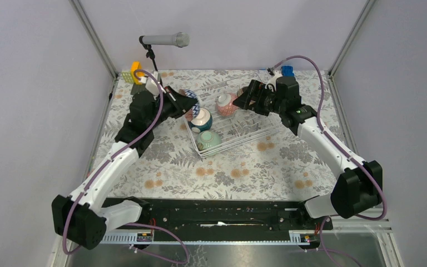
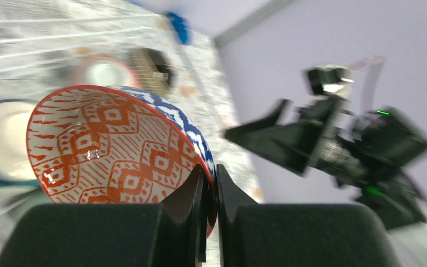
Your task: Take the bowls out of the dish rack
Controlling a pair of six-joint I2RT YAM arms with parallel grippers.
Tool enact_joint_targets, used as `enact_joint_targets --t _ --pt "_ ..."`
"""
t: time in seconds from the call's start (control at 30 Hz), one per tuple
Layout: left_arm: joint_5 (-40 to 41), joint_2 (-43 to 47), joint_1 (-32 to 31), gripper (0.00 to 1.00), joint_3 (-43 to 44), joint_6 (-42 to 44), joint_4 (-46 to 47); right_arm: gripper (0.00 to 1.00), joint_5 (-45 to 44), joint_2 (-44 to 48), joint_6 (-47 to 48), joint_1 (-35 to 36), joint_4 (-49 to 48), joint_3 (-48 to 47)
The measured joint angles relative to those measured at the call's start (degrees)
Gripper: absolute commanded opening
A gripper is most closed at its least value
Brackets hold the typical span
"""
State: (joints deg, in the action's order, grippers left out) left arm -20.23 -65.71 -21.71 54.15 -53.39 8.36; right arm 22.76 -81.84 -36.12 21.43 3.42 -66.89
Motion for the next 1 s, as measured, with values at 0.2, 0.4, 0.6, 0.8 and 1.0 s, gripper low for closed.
enact_joint_targets --t 0.2,0.4,0.6,0.8,1.0 --pt "18.9 6.1 0.0 0.00 2.4 12.3 -22.6 0.96 -5.6 2.9 5.4 0.0 5.4 -0.1" --pt "31.7 7.8 0.0 0.00 0.0 13.9 -32.4 0.96 -8.8 4.9 8.2 0.0 7.7 -0.1" --pt "35.6 2.7 0.1 0.00 -1.5 11.5 -37.3 0.96 -10.2 5.9 9.7 0.0 8.2 -0.1" --pt "35.9 -7.5 0.0 0.00 -1.6 9.9 -38.0 0.96 -10.3 5.9 10.5 0.0 9.0 -0.1" --pt "36.7 -17.4 0.0 0.00 -1.0 8.8 -39.5 0.96 -11.0 5.9 10.9 0.0 9.6 -0.1"
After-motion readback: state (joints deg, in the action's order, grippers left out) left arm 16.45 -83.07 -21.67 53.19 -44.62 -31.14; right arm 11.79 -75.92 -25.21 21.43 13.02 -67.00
